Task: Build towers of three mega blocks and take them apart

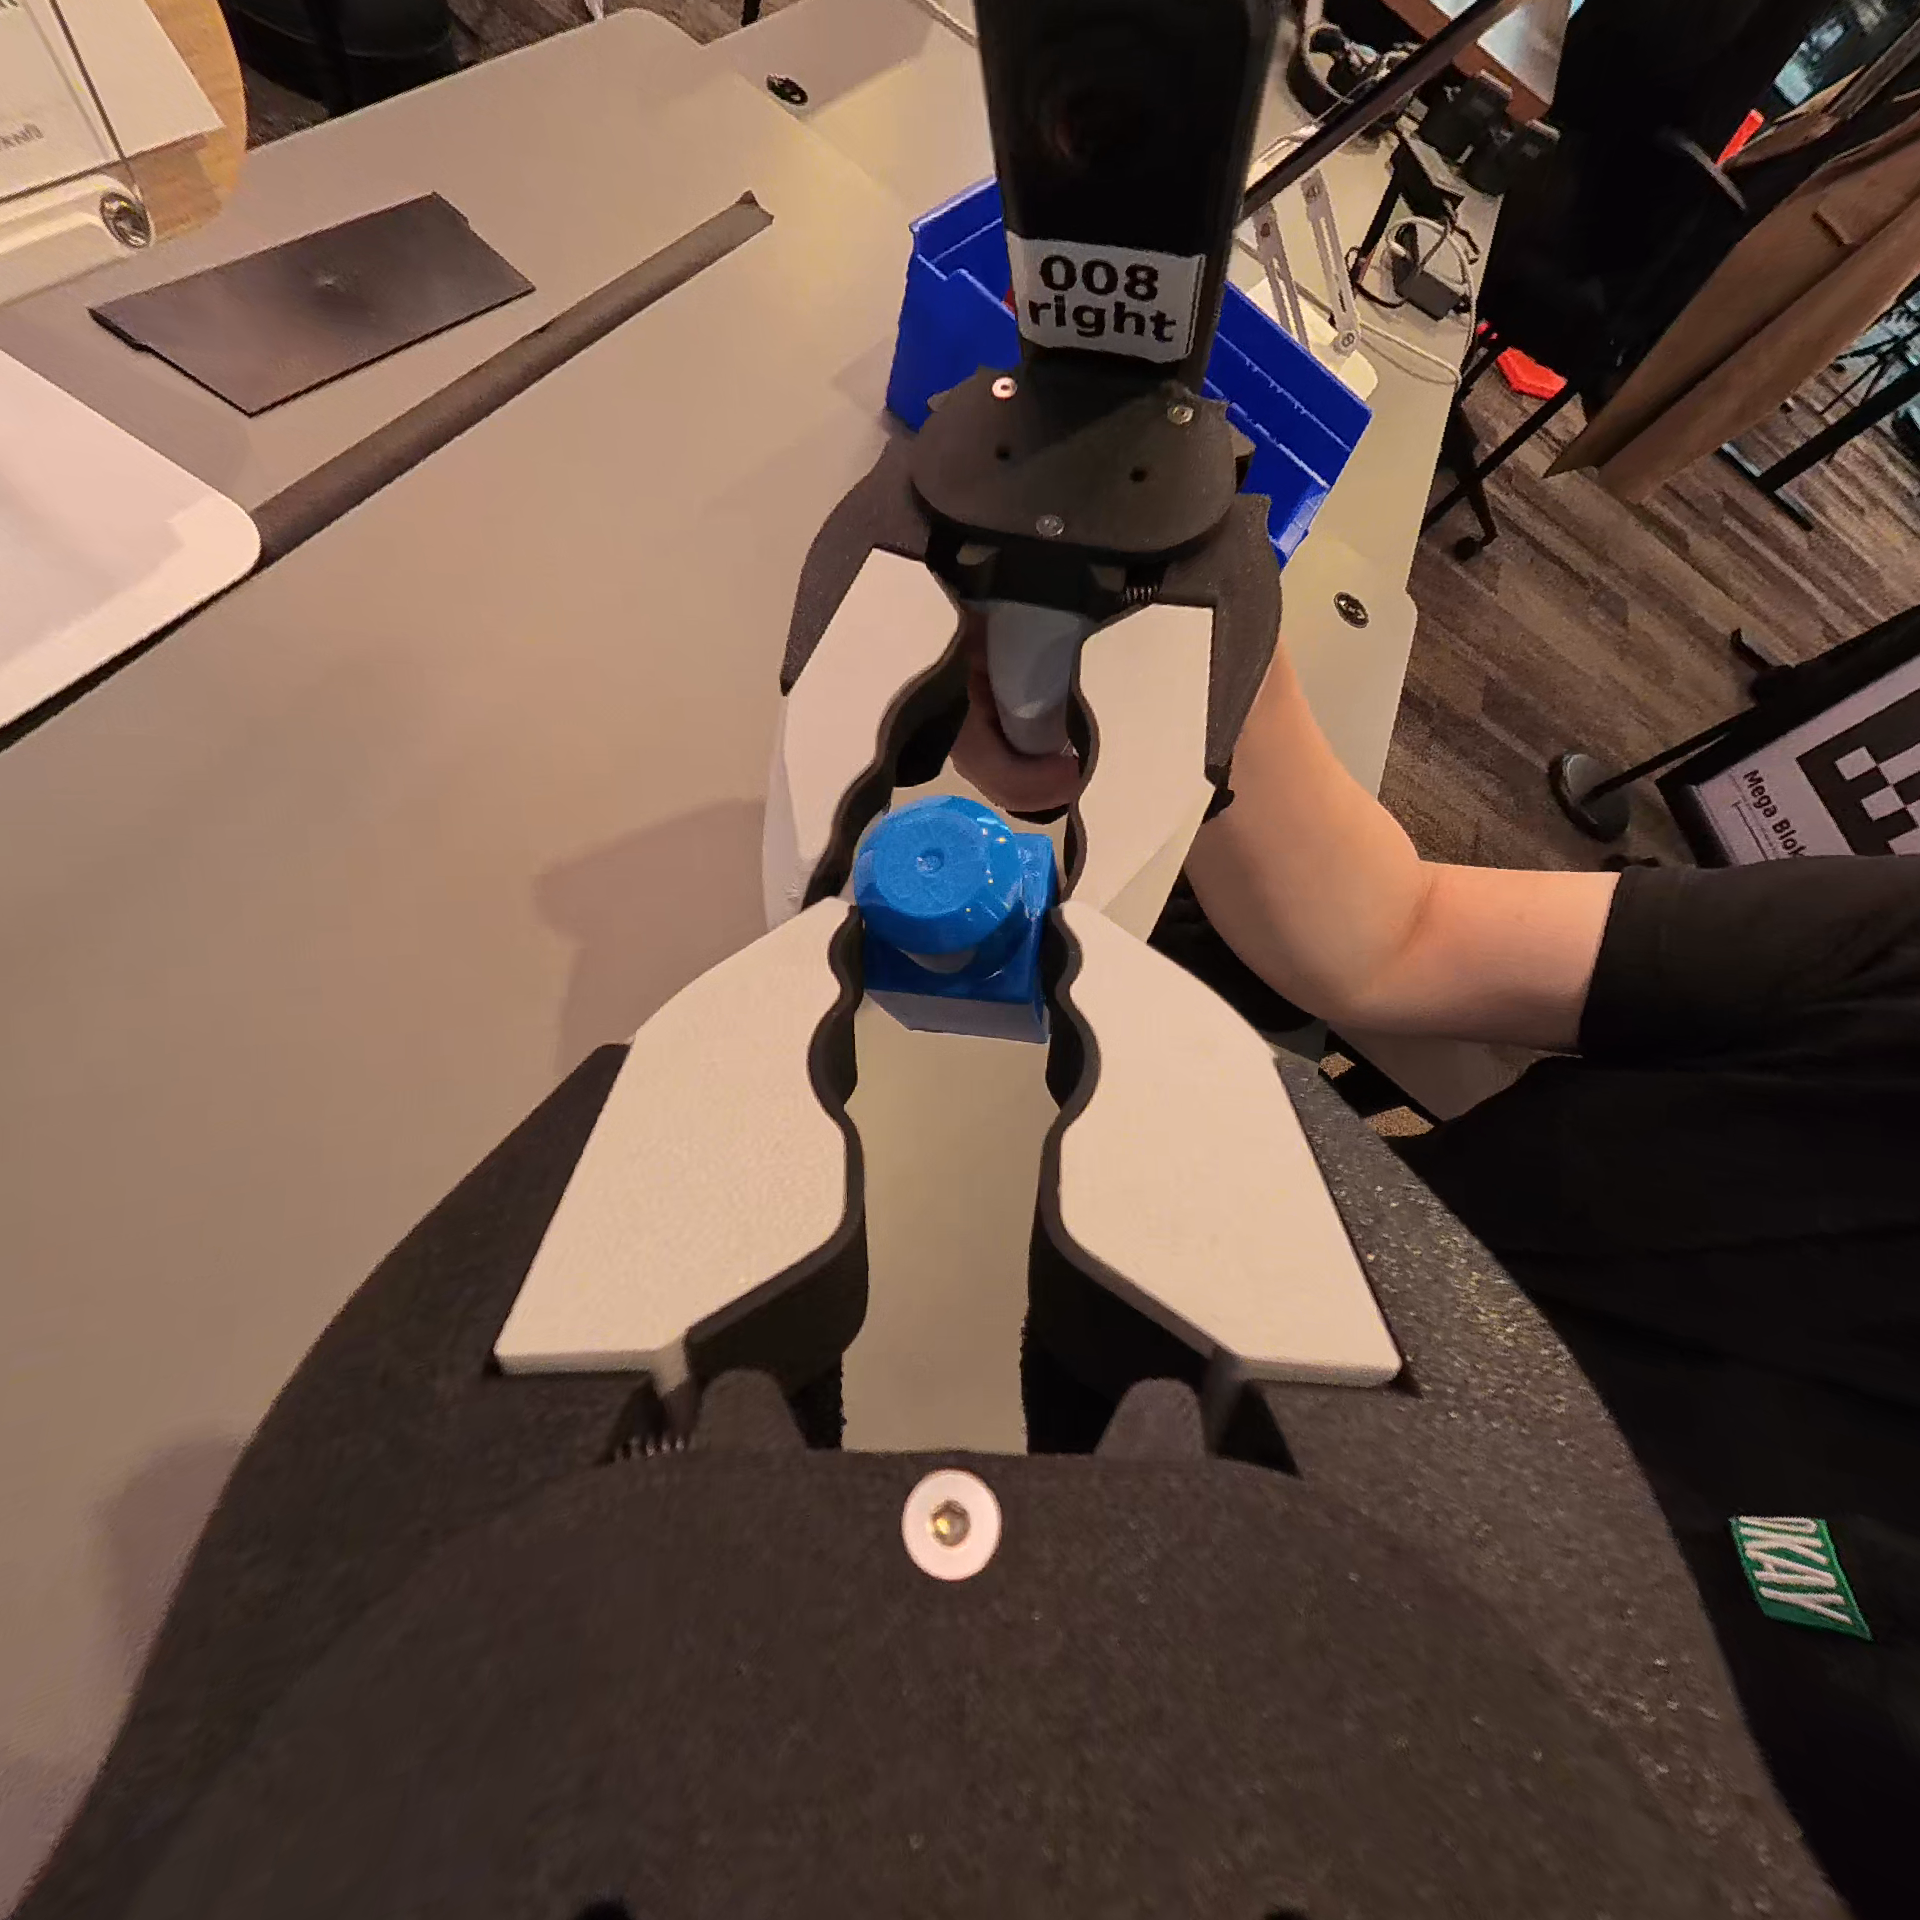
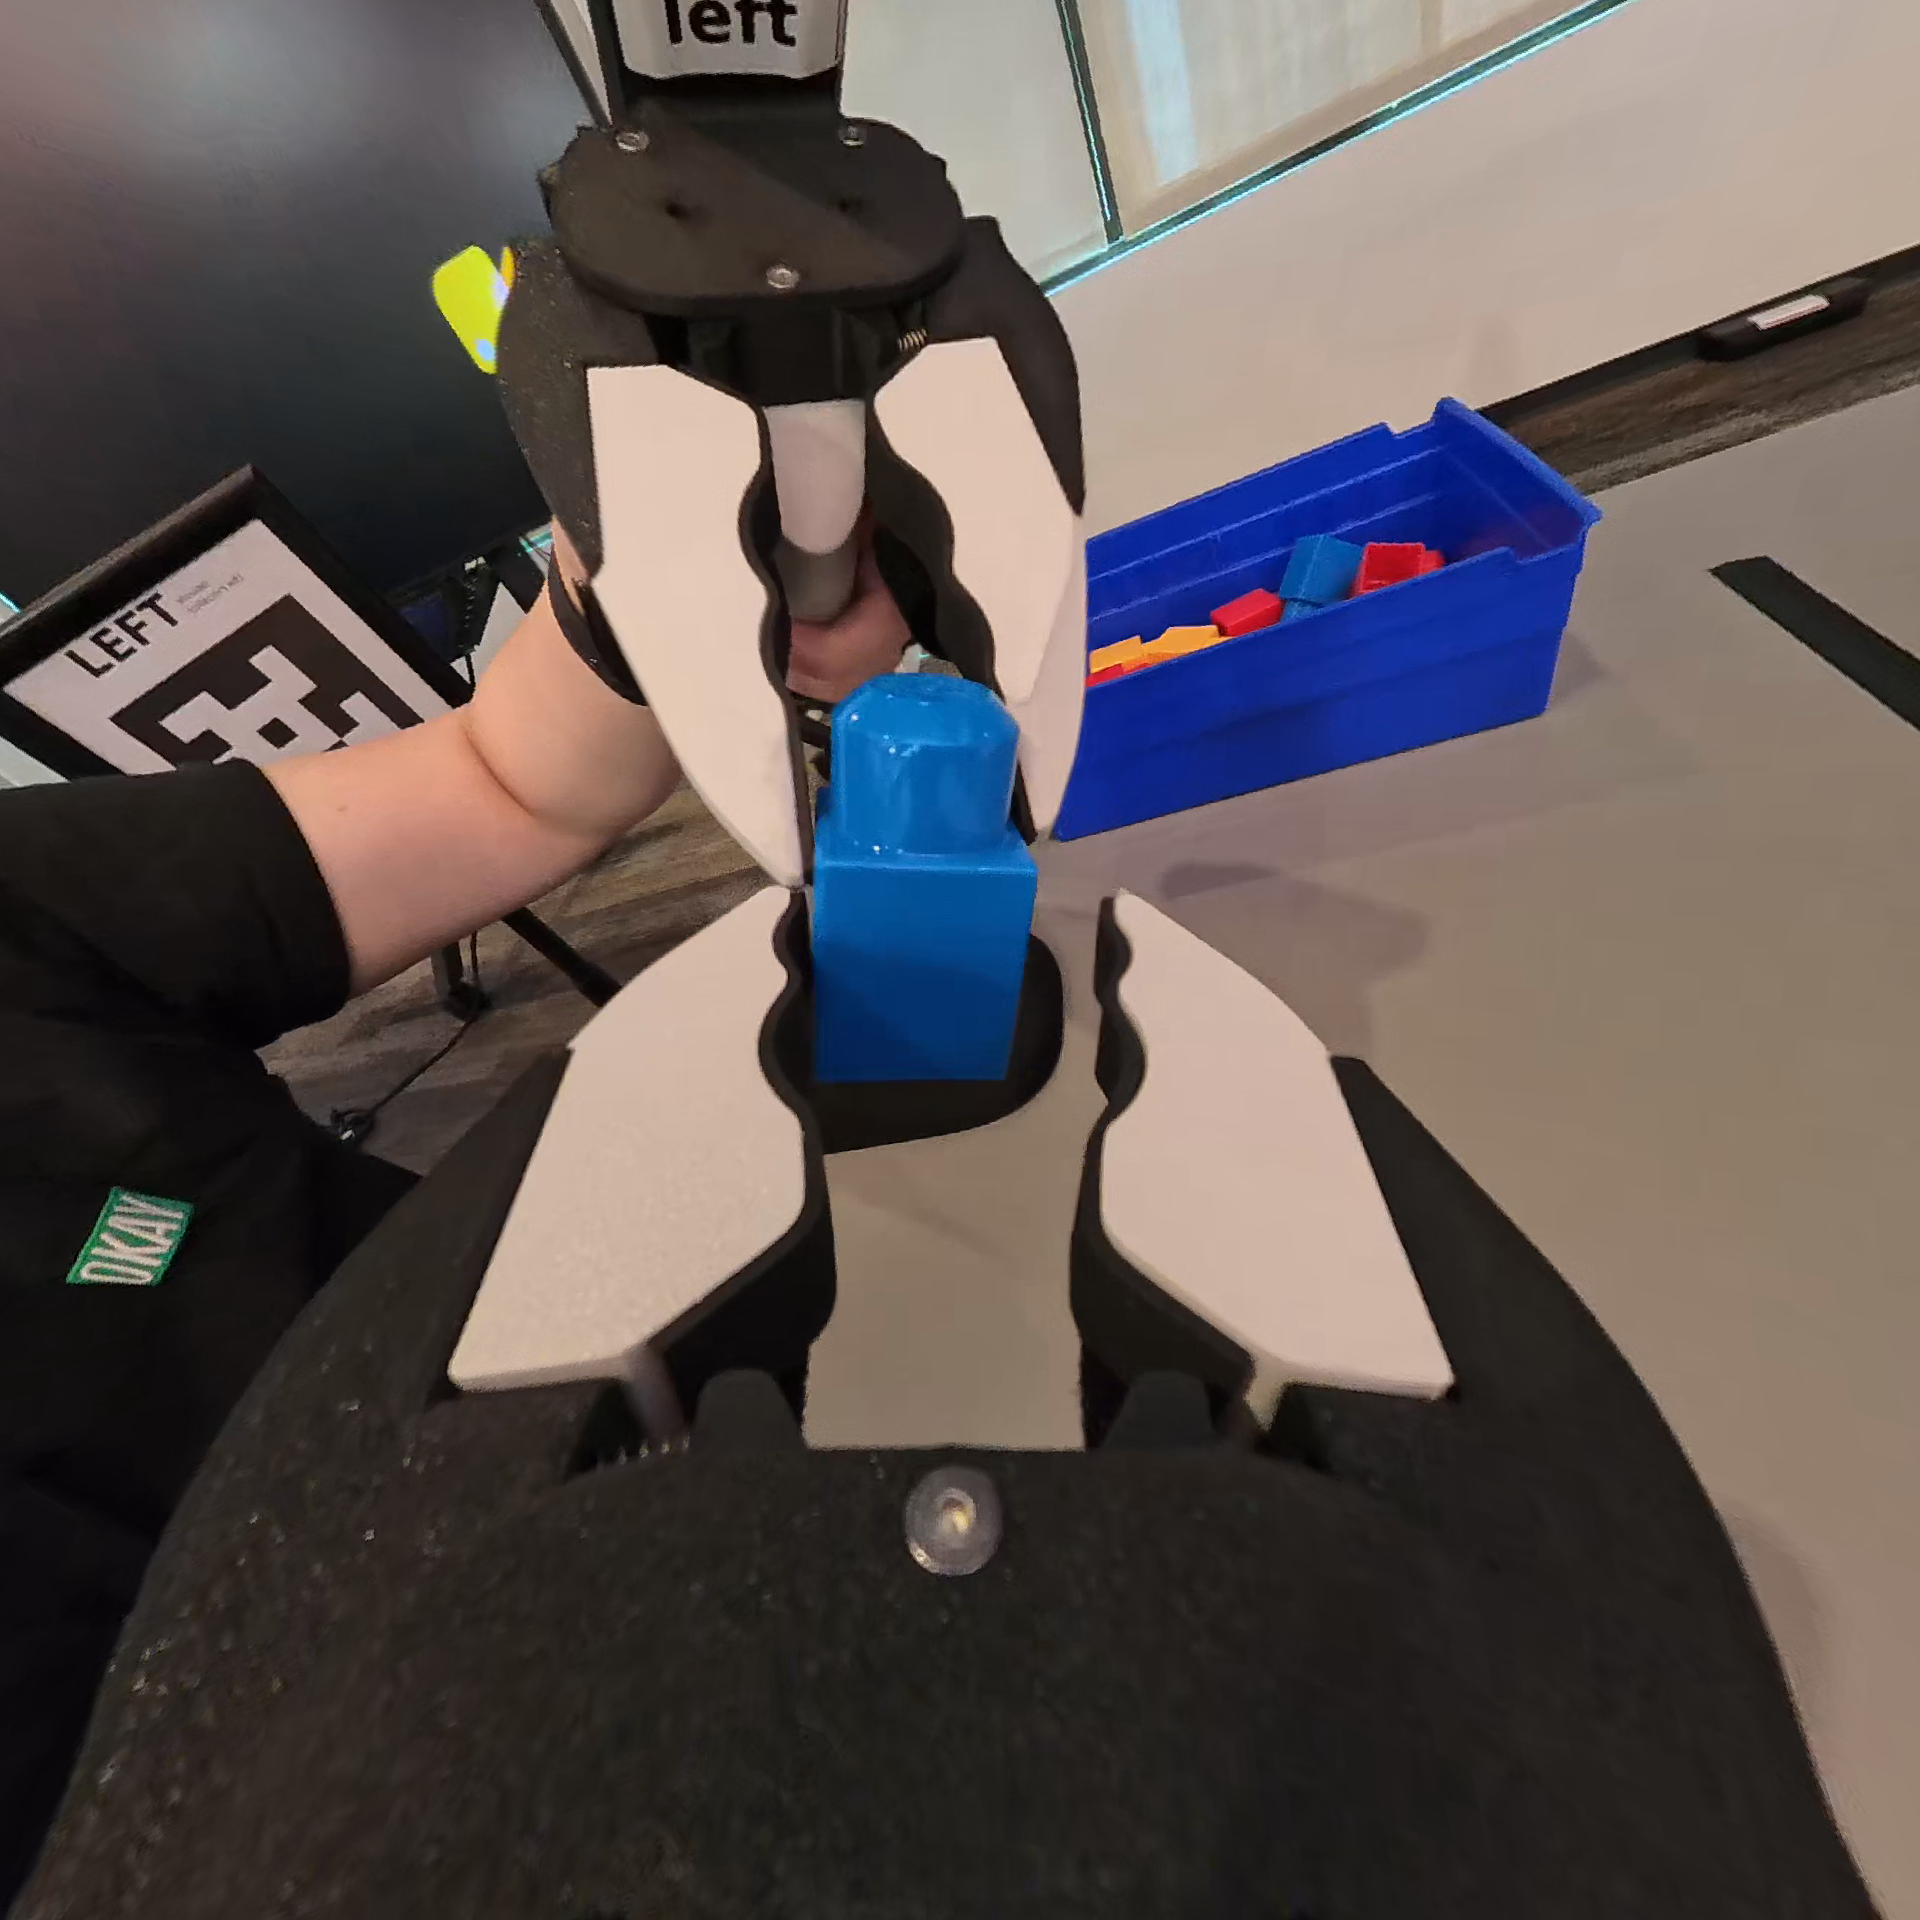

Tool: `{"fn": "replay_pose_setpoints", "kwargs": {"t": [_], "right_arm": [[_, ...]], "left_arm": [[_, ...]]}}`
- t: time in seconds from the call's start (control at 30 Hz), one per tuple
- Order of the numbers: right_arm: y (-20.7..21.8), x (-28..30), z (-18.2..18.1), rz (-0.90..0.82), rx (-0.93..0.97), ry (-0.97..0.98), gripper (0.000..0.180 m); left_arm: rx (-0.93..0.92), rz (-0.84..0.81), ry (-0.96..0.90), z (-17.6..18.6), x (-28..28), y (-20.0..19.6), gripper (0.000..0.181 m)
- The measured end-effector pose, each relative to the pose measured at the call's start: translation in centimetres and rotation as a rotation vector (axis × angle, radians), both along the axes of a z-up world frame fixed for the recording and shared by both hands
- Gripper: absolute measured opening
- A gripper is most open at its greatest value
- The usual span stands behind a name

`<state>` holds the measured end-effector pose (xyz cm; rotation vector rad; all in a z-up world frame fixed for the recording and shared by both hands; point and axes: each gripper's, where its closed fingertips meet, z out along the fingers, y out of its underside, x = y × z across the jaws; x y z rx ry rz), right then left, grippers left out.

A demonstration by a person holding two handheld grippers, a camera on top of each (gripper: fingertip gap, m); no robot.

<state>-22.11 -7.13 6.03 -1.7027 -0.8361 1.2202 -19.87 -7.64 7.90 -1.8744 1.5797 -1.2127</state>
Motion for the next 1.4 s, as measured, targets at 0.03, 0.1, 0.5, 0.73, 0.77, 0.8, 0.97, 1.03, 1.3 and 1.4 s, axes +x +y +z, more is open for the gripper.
{"fn": "replay_pose_setpoints", "kwargs": {"t": [0.03,0.1,0.5,0.73,0.77,0.8,0.97,1.03,1.3,1.4], "right_arm": [[-0.1,-0.1,0.0,0.011,-0.004,0.001,0.050],[-0.7,-0.3,0.1,0.054,-0.004,0.004,0.037],[-0.5,0.6,0.3,0.032,0.123,-0.050,0.036],[0.6,4.9,1.8,-0.064,0.135,0.077,0.036],[0.7,5.6,2.0,-0.081,0.137,0.090,0.037],[0.7,6.3,2.2,-0.095,0.140,0.103,0.037],[0.6,9.2,3.1,-0.161,0.153,0.152,0.037],[0.7,9.8,3.0,-0.178,0.146,0.155,0.037],[1.2,9.5,1.9,-0.189,0.123,0.110,0.037],[1.4,9.4,1.3,-0.187,0.107,0.088,0.037]], "left_arm": [[0.003,0.000,0.003,0.0,0.0,0.0,0.033],[0.013,0.005,0.004,-0.2,0.0,0.0,0.033],[0.058,0.077,-0.123,3.2,-2.9,1.2,0.053],[0.228,0.472,0.007,1.1,-15.1,11.0,0.045],[0.284,0.567,0.087,-0.2,-18.2,13.4,0.045],[0.335,0.650,0.175,-1.6,-21.4,15.5,0.044],[0.205,0.863,0.475,-9.9,-32.6,20.3,0.045],[0.107,0.919,0.450,-11.9,-33.8,21.2,0.045],[-0.036,1.053,0.425,-14.3,-34.7,25.4,0.043],[-0.039,1.014,0.460,-14.9,-34.7,24.9,0.041]]}}
